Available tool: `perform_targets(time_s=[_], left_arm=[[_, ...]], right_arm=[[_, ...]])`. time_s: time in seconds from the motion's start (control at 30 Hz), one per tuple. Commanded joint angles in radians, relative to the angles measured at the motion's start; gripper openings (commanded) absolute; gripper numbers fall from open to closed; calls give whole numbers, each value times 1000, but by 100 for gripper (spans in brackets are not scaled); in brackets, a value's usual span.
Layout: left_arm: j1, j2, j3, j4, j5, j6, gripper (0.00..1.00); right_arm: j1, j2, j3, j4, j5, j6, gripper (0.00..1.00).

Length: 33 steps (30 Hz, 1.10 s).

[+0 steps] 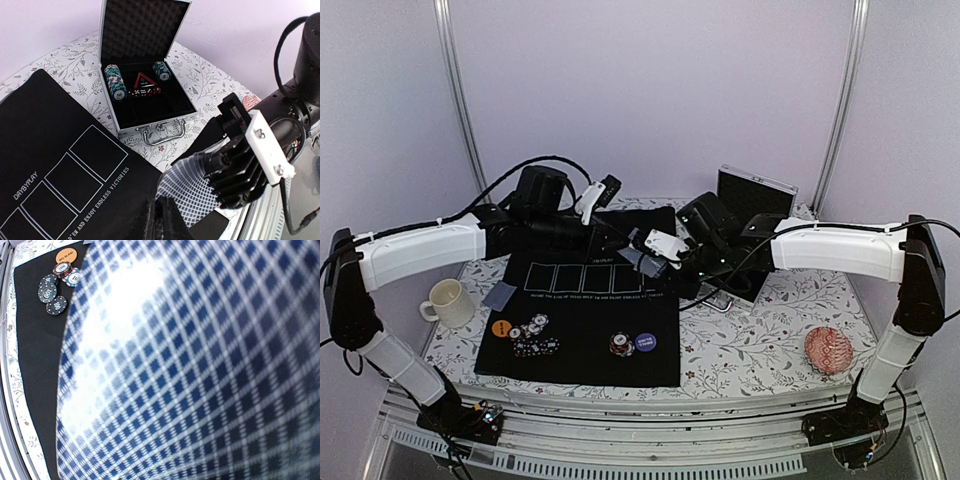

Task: Distribute texas hold em gaming equipment
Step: Pick up the poker card from the face-down deck piles.

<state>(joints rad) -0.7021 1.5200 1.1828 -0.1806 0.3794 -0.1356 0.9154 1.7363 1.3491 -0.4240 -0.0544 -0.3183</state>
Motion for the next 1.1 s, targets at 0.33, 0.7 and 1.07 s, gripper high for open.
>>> perform_targets(time_s=[0.33,0.7,1.07], left_arm=[[48,-79,-59,18,17,-42,0],[173,-195,-100,-33,114,-49,0],[262,-183,-136,-279,172,47,0]], right_arm=[[-5,0,9,32,14,7,36],[-29,-4,-12,46,9,12,36],[-93,-41,-74,65,-2,25,36]])
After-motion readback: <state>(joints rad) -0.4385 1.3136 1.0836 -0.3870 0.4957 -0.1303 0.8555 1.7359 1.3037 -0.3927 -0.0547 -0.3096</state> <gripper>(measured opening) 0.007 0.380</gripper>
